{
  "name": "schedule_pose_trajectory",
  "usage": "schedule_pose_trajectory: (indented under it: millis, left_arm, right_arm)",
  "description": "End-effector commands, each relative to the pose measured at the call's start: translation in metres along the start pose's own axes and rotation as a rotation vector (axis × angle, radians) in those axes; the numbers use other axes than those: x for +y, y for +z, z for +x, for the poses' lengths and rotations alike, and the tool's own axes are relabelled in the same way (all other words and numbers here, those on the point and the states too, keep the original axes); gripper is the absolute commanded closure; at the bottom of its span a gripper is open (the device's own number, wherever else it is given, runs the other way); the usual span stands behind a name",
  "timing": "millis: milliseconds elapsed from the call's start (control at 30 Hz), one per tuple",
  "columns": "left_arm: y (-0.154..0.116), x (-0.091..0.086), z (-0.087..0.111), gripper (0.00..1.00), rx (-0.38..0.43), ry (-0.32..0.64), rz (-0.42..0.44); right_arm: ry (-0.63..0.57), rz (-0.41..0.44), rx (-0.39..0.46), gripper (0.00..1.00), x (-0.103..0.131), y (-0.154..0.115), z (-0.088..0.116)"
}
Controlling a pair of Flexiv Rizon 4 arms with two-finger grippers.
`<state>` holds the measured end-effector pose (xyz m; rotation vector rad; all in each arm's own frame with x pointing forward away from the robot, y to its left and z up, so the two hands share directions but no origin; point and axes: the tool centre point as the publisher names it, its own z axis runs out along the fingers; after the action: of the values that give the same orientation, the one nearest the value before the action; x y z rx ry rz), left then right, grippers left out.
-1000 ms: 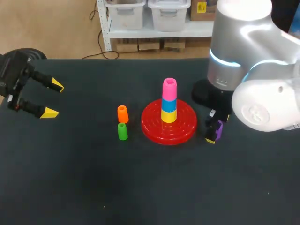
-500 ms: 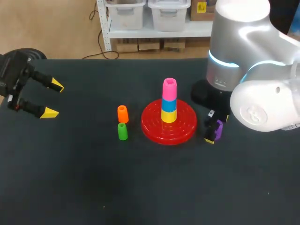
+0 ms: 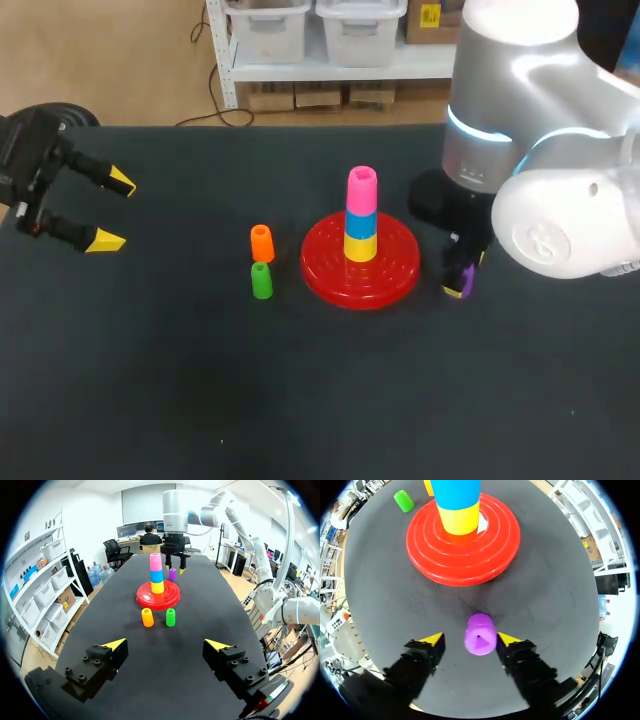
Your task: Pick up and stack the cylinders on the red base in this order: pink,purple,orange,green
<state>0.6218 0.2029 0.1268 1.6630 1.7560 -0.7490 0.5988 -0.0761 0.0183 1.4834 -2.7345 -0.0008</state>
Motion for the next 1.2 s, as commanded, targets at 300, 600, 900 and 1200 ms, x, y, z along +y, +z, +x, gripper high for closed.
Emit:
schedule_pose_trajectory:
  millis: [300,600,900,1200]
  left_arm:
    - [0.0,0.0,0.001,0.0,-0.003,0.003,-0.002]
    - [0.0,0.0,0.001,0.0,-0.003,0.003,-0.002]
    - [0.0,0.0,0.001,0.0,-0.003,0.003,-0.002]
    - [0.0,0.0,0.001,0.0,-0.003,0.003,-0.002]
  right_arm:
    - [-0.007,-0.008,0.015,1.0,0.0,0.005,-0.004]
    - [-0.009,-0.002,0.0,1.0,0.001,0.002,-0.004]
    - [0.018,0.026,-0.055,1.0,-0.001,-0.019,-0.001]
    - [0.024,0.062,-0.142,1.0,0.001,-0.07,-0.001]
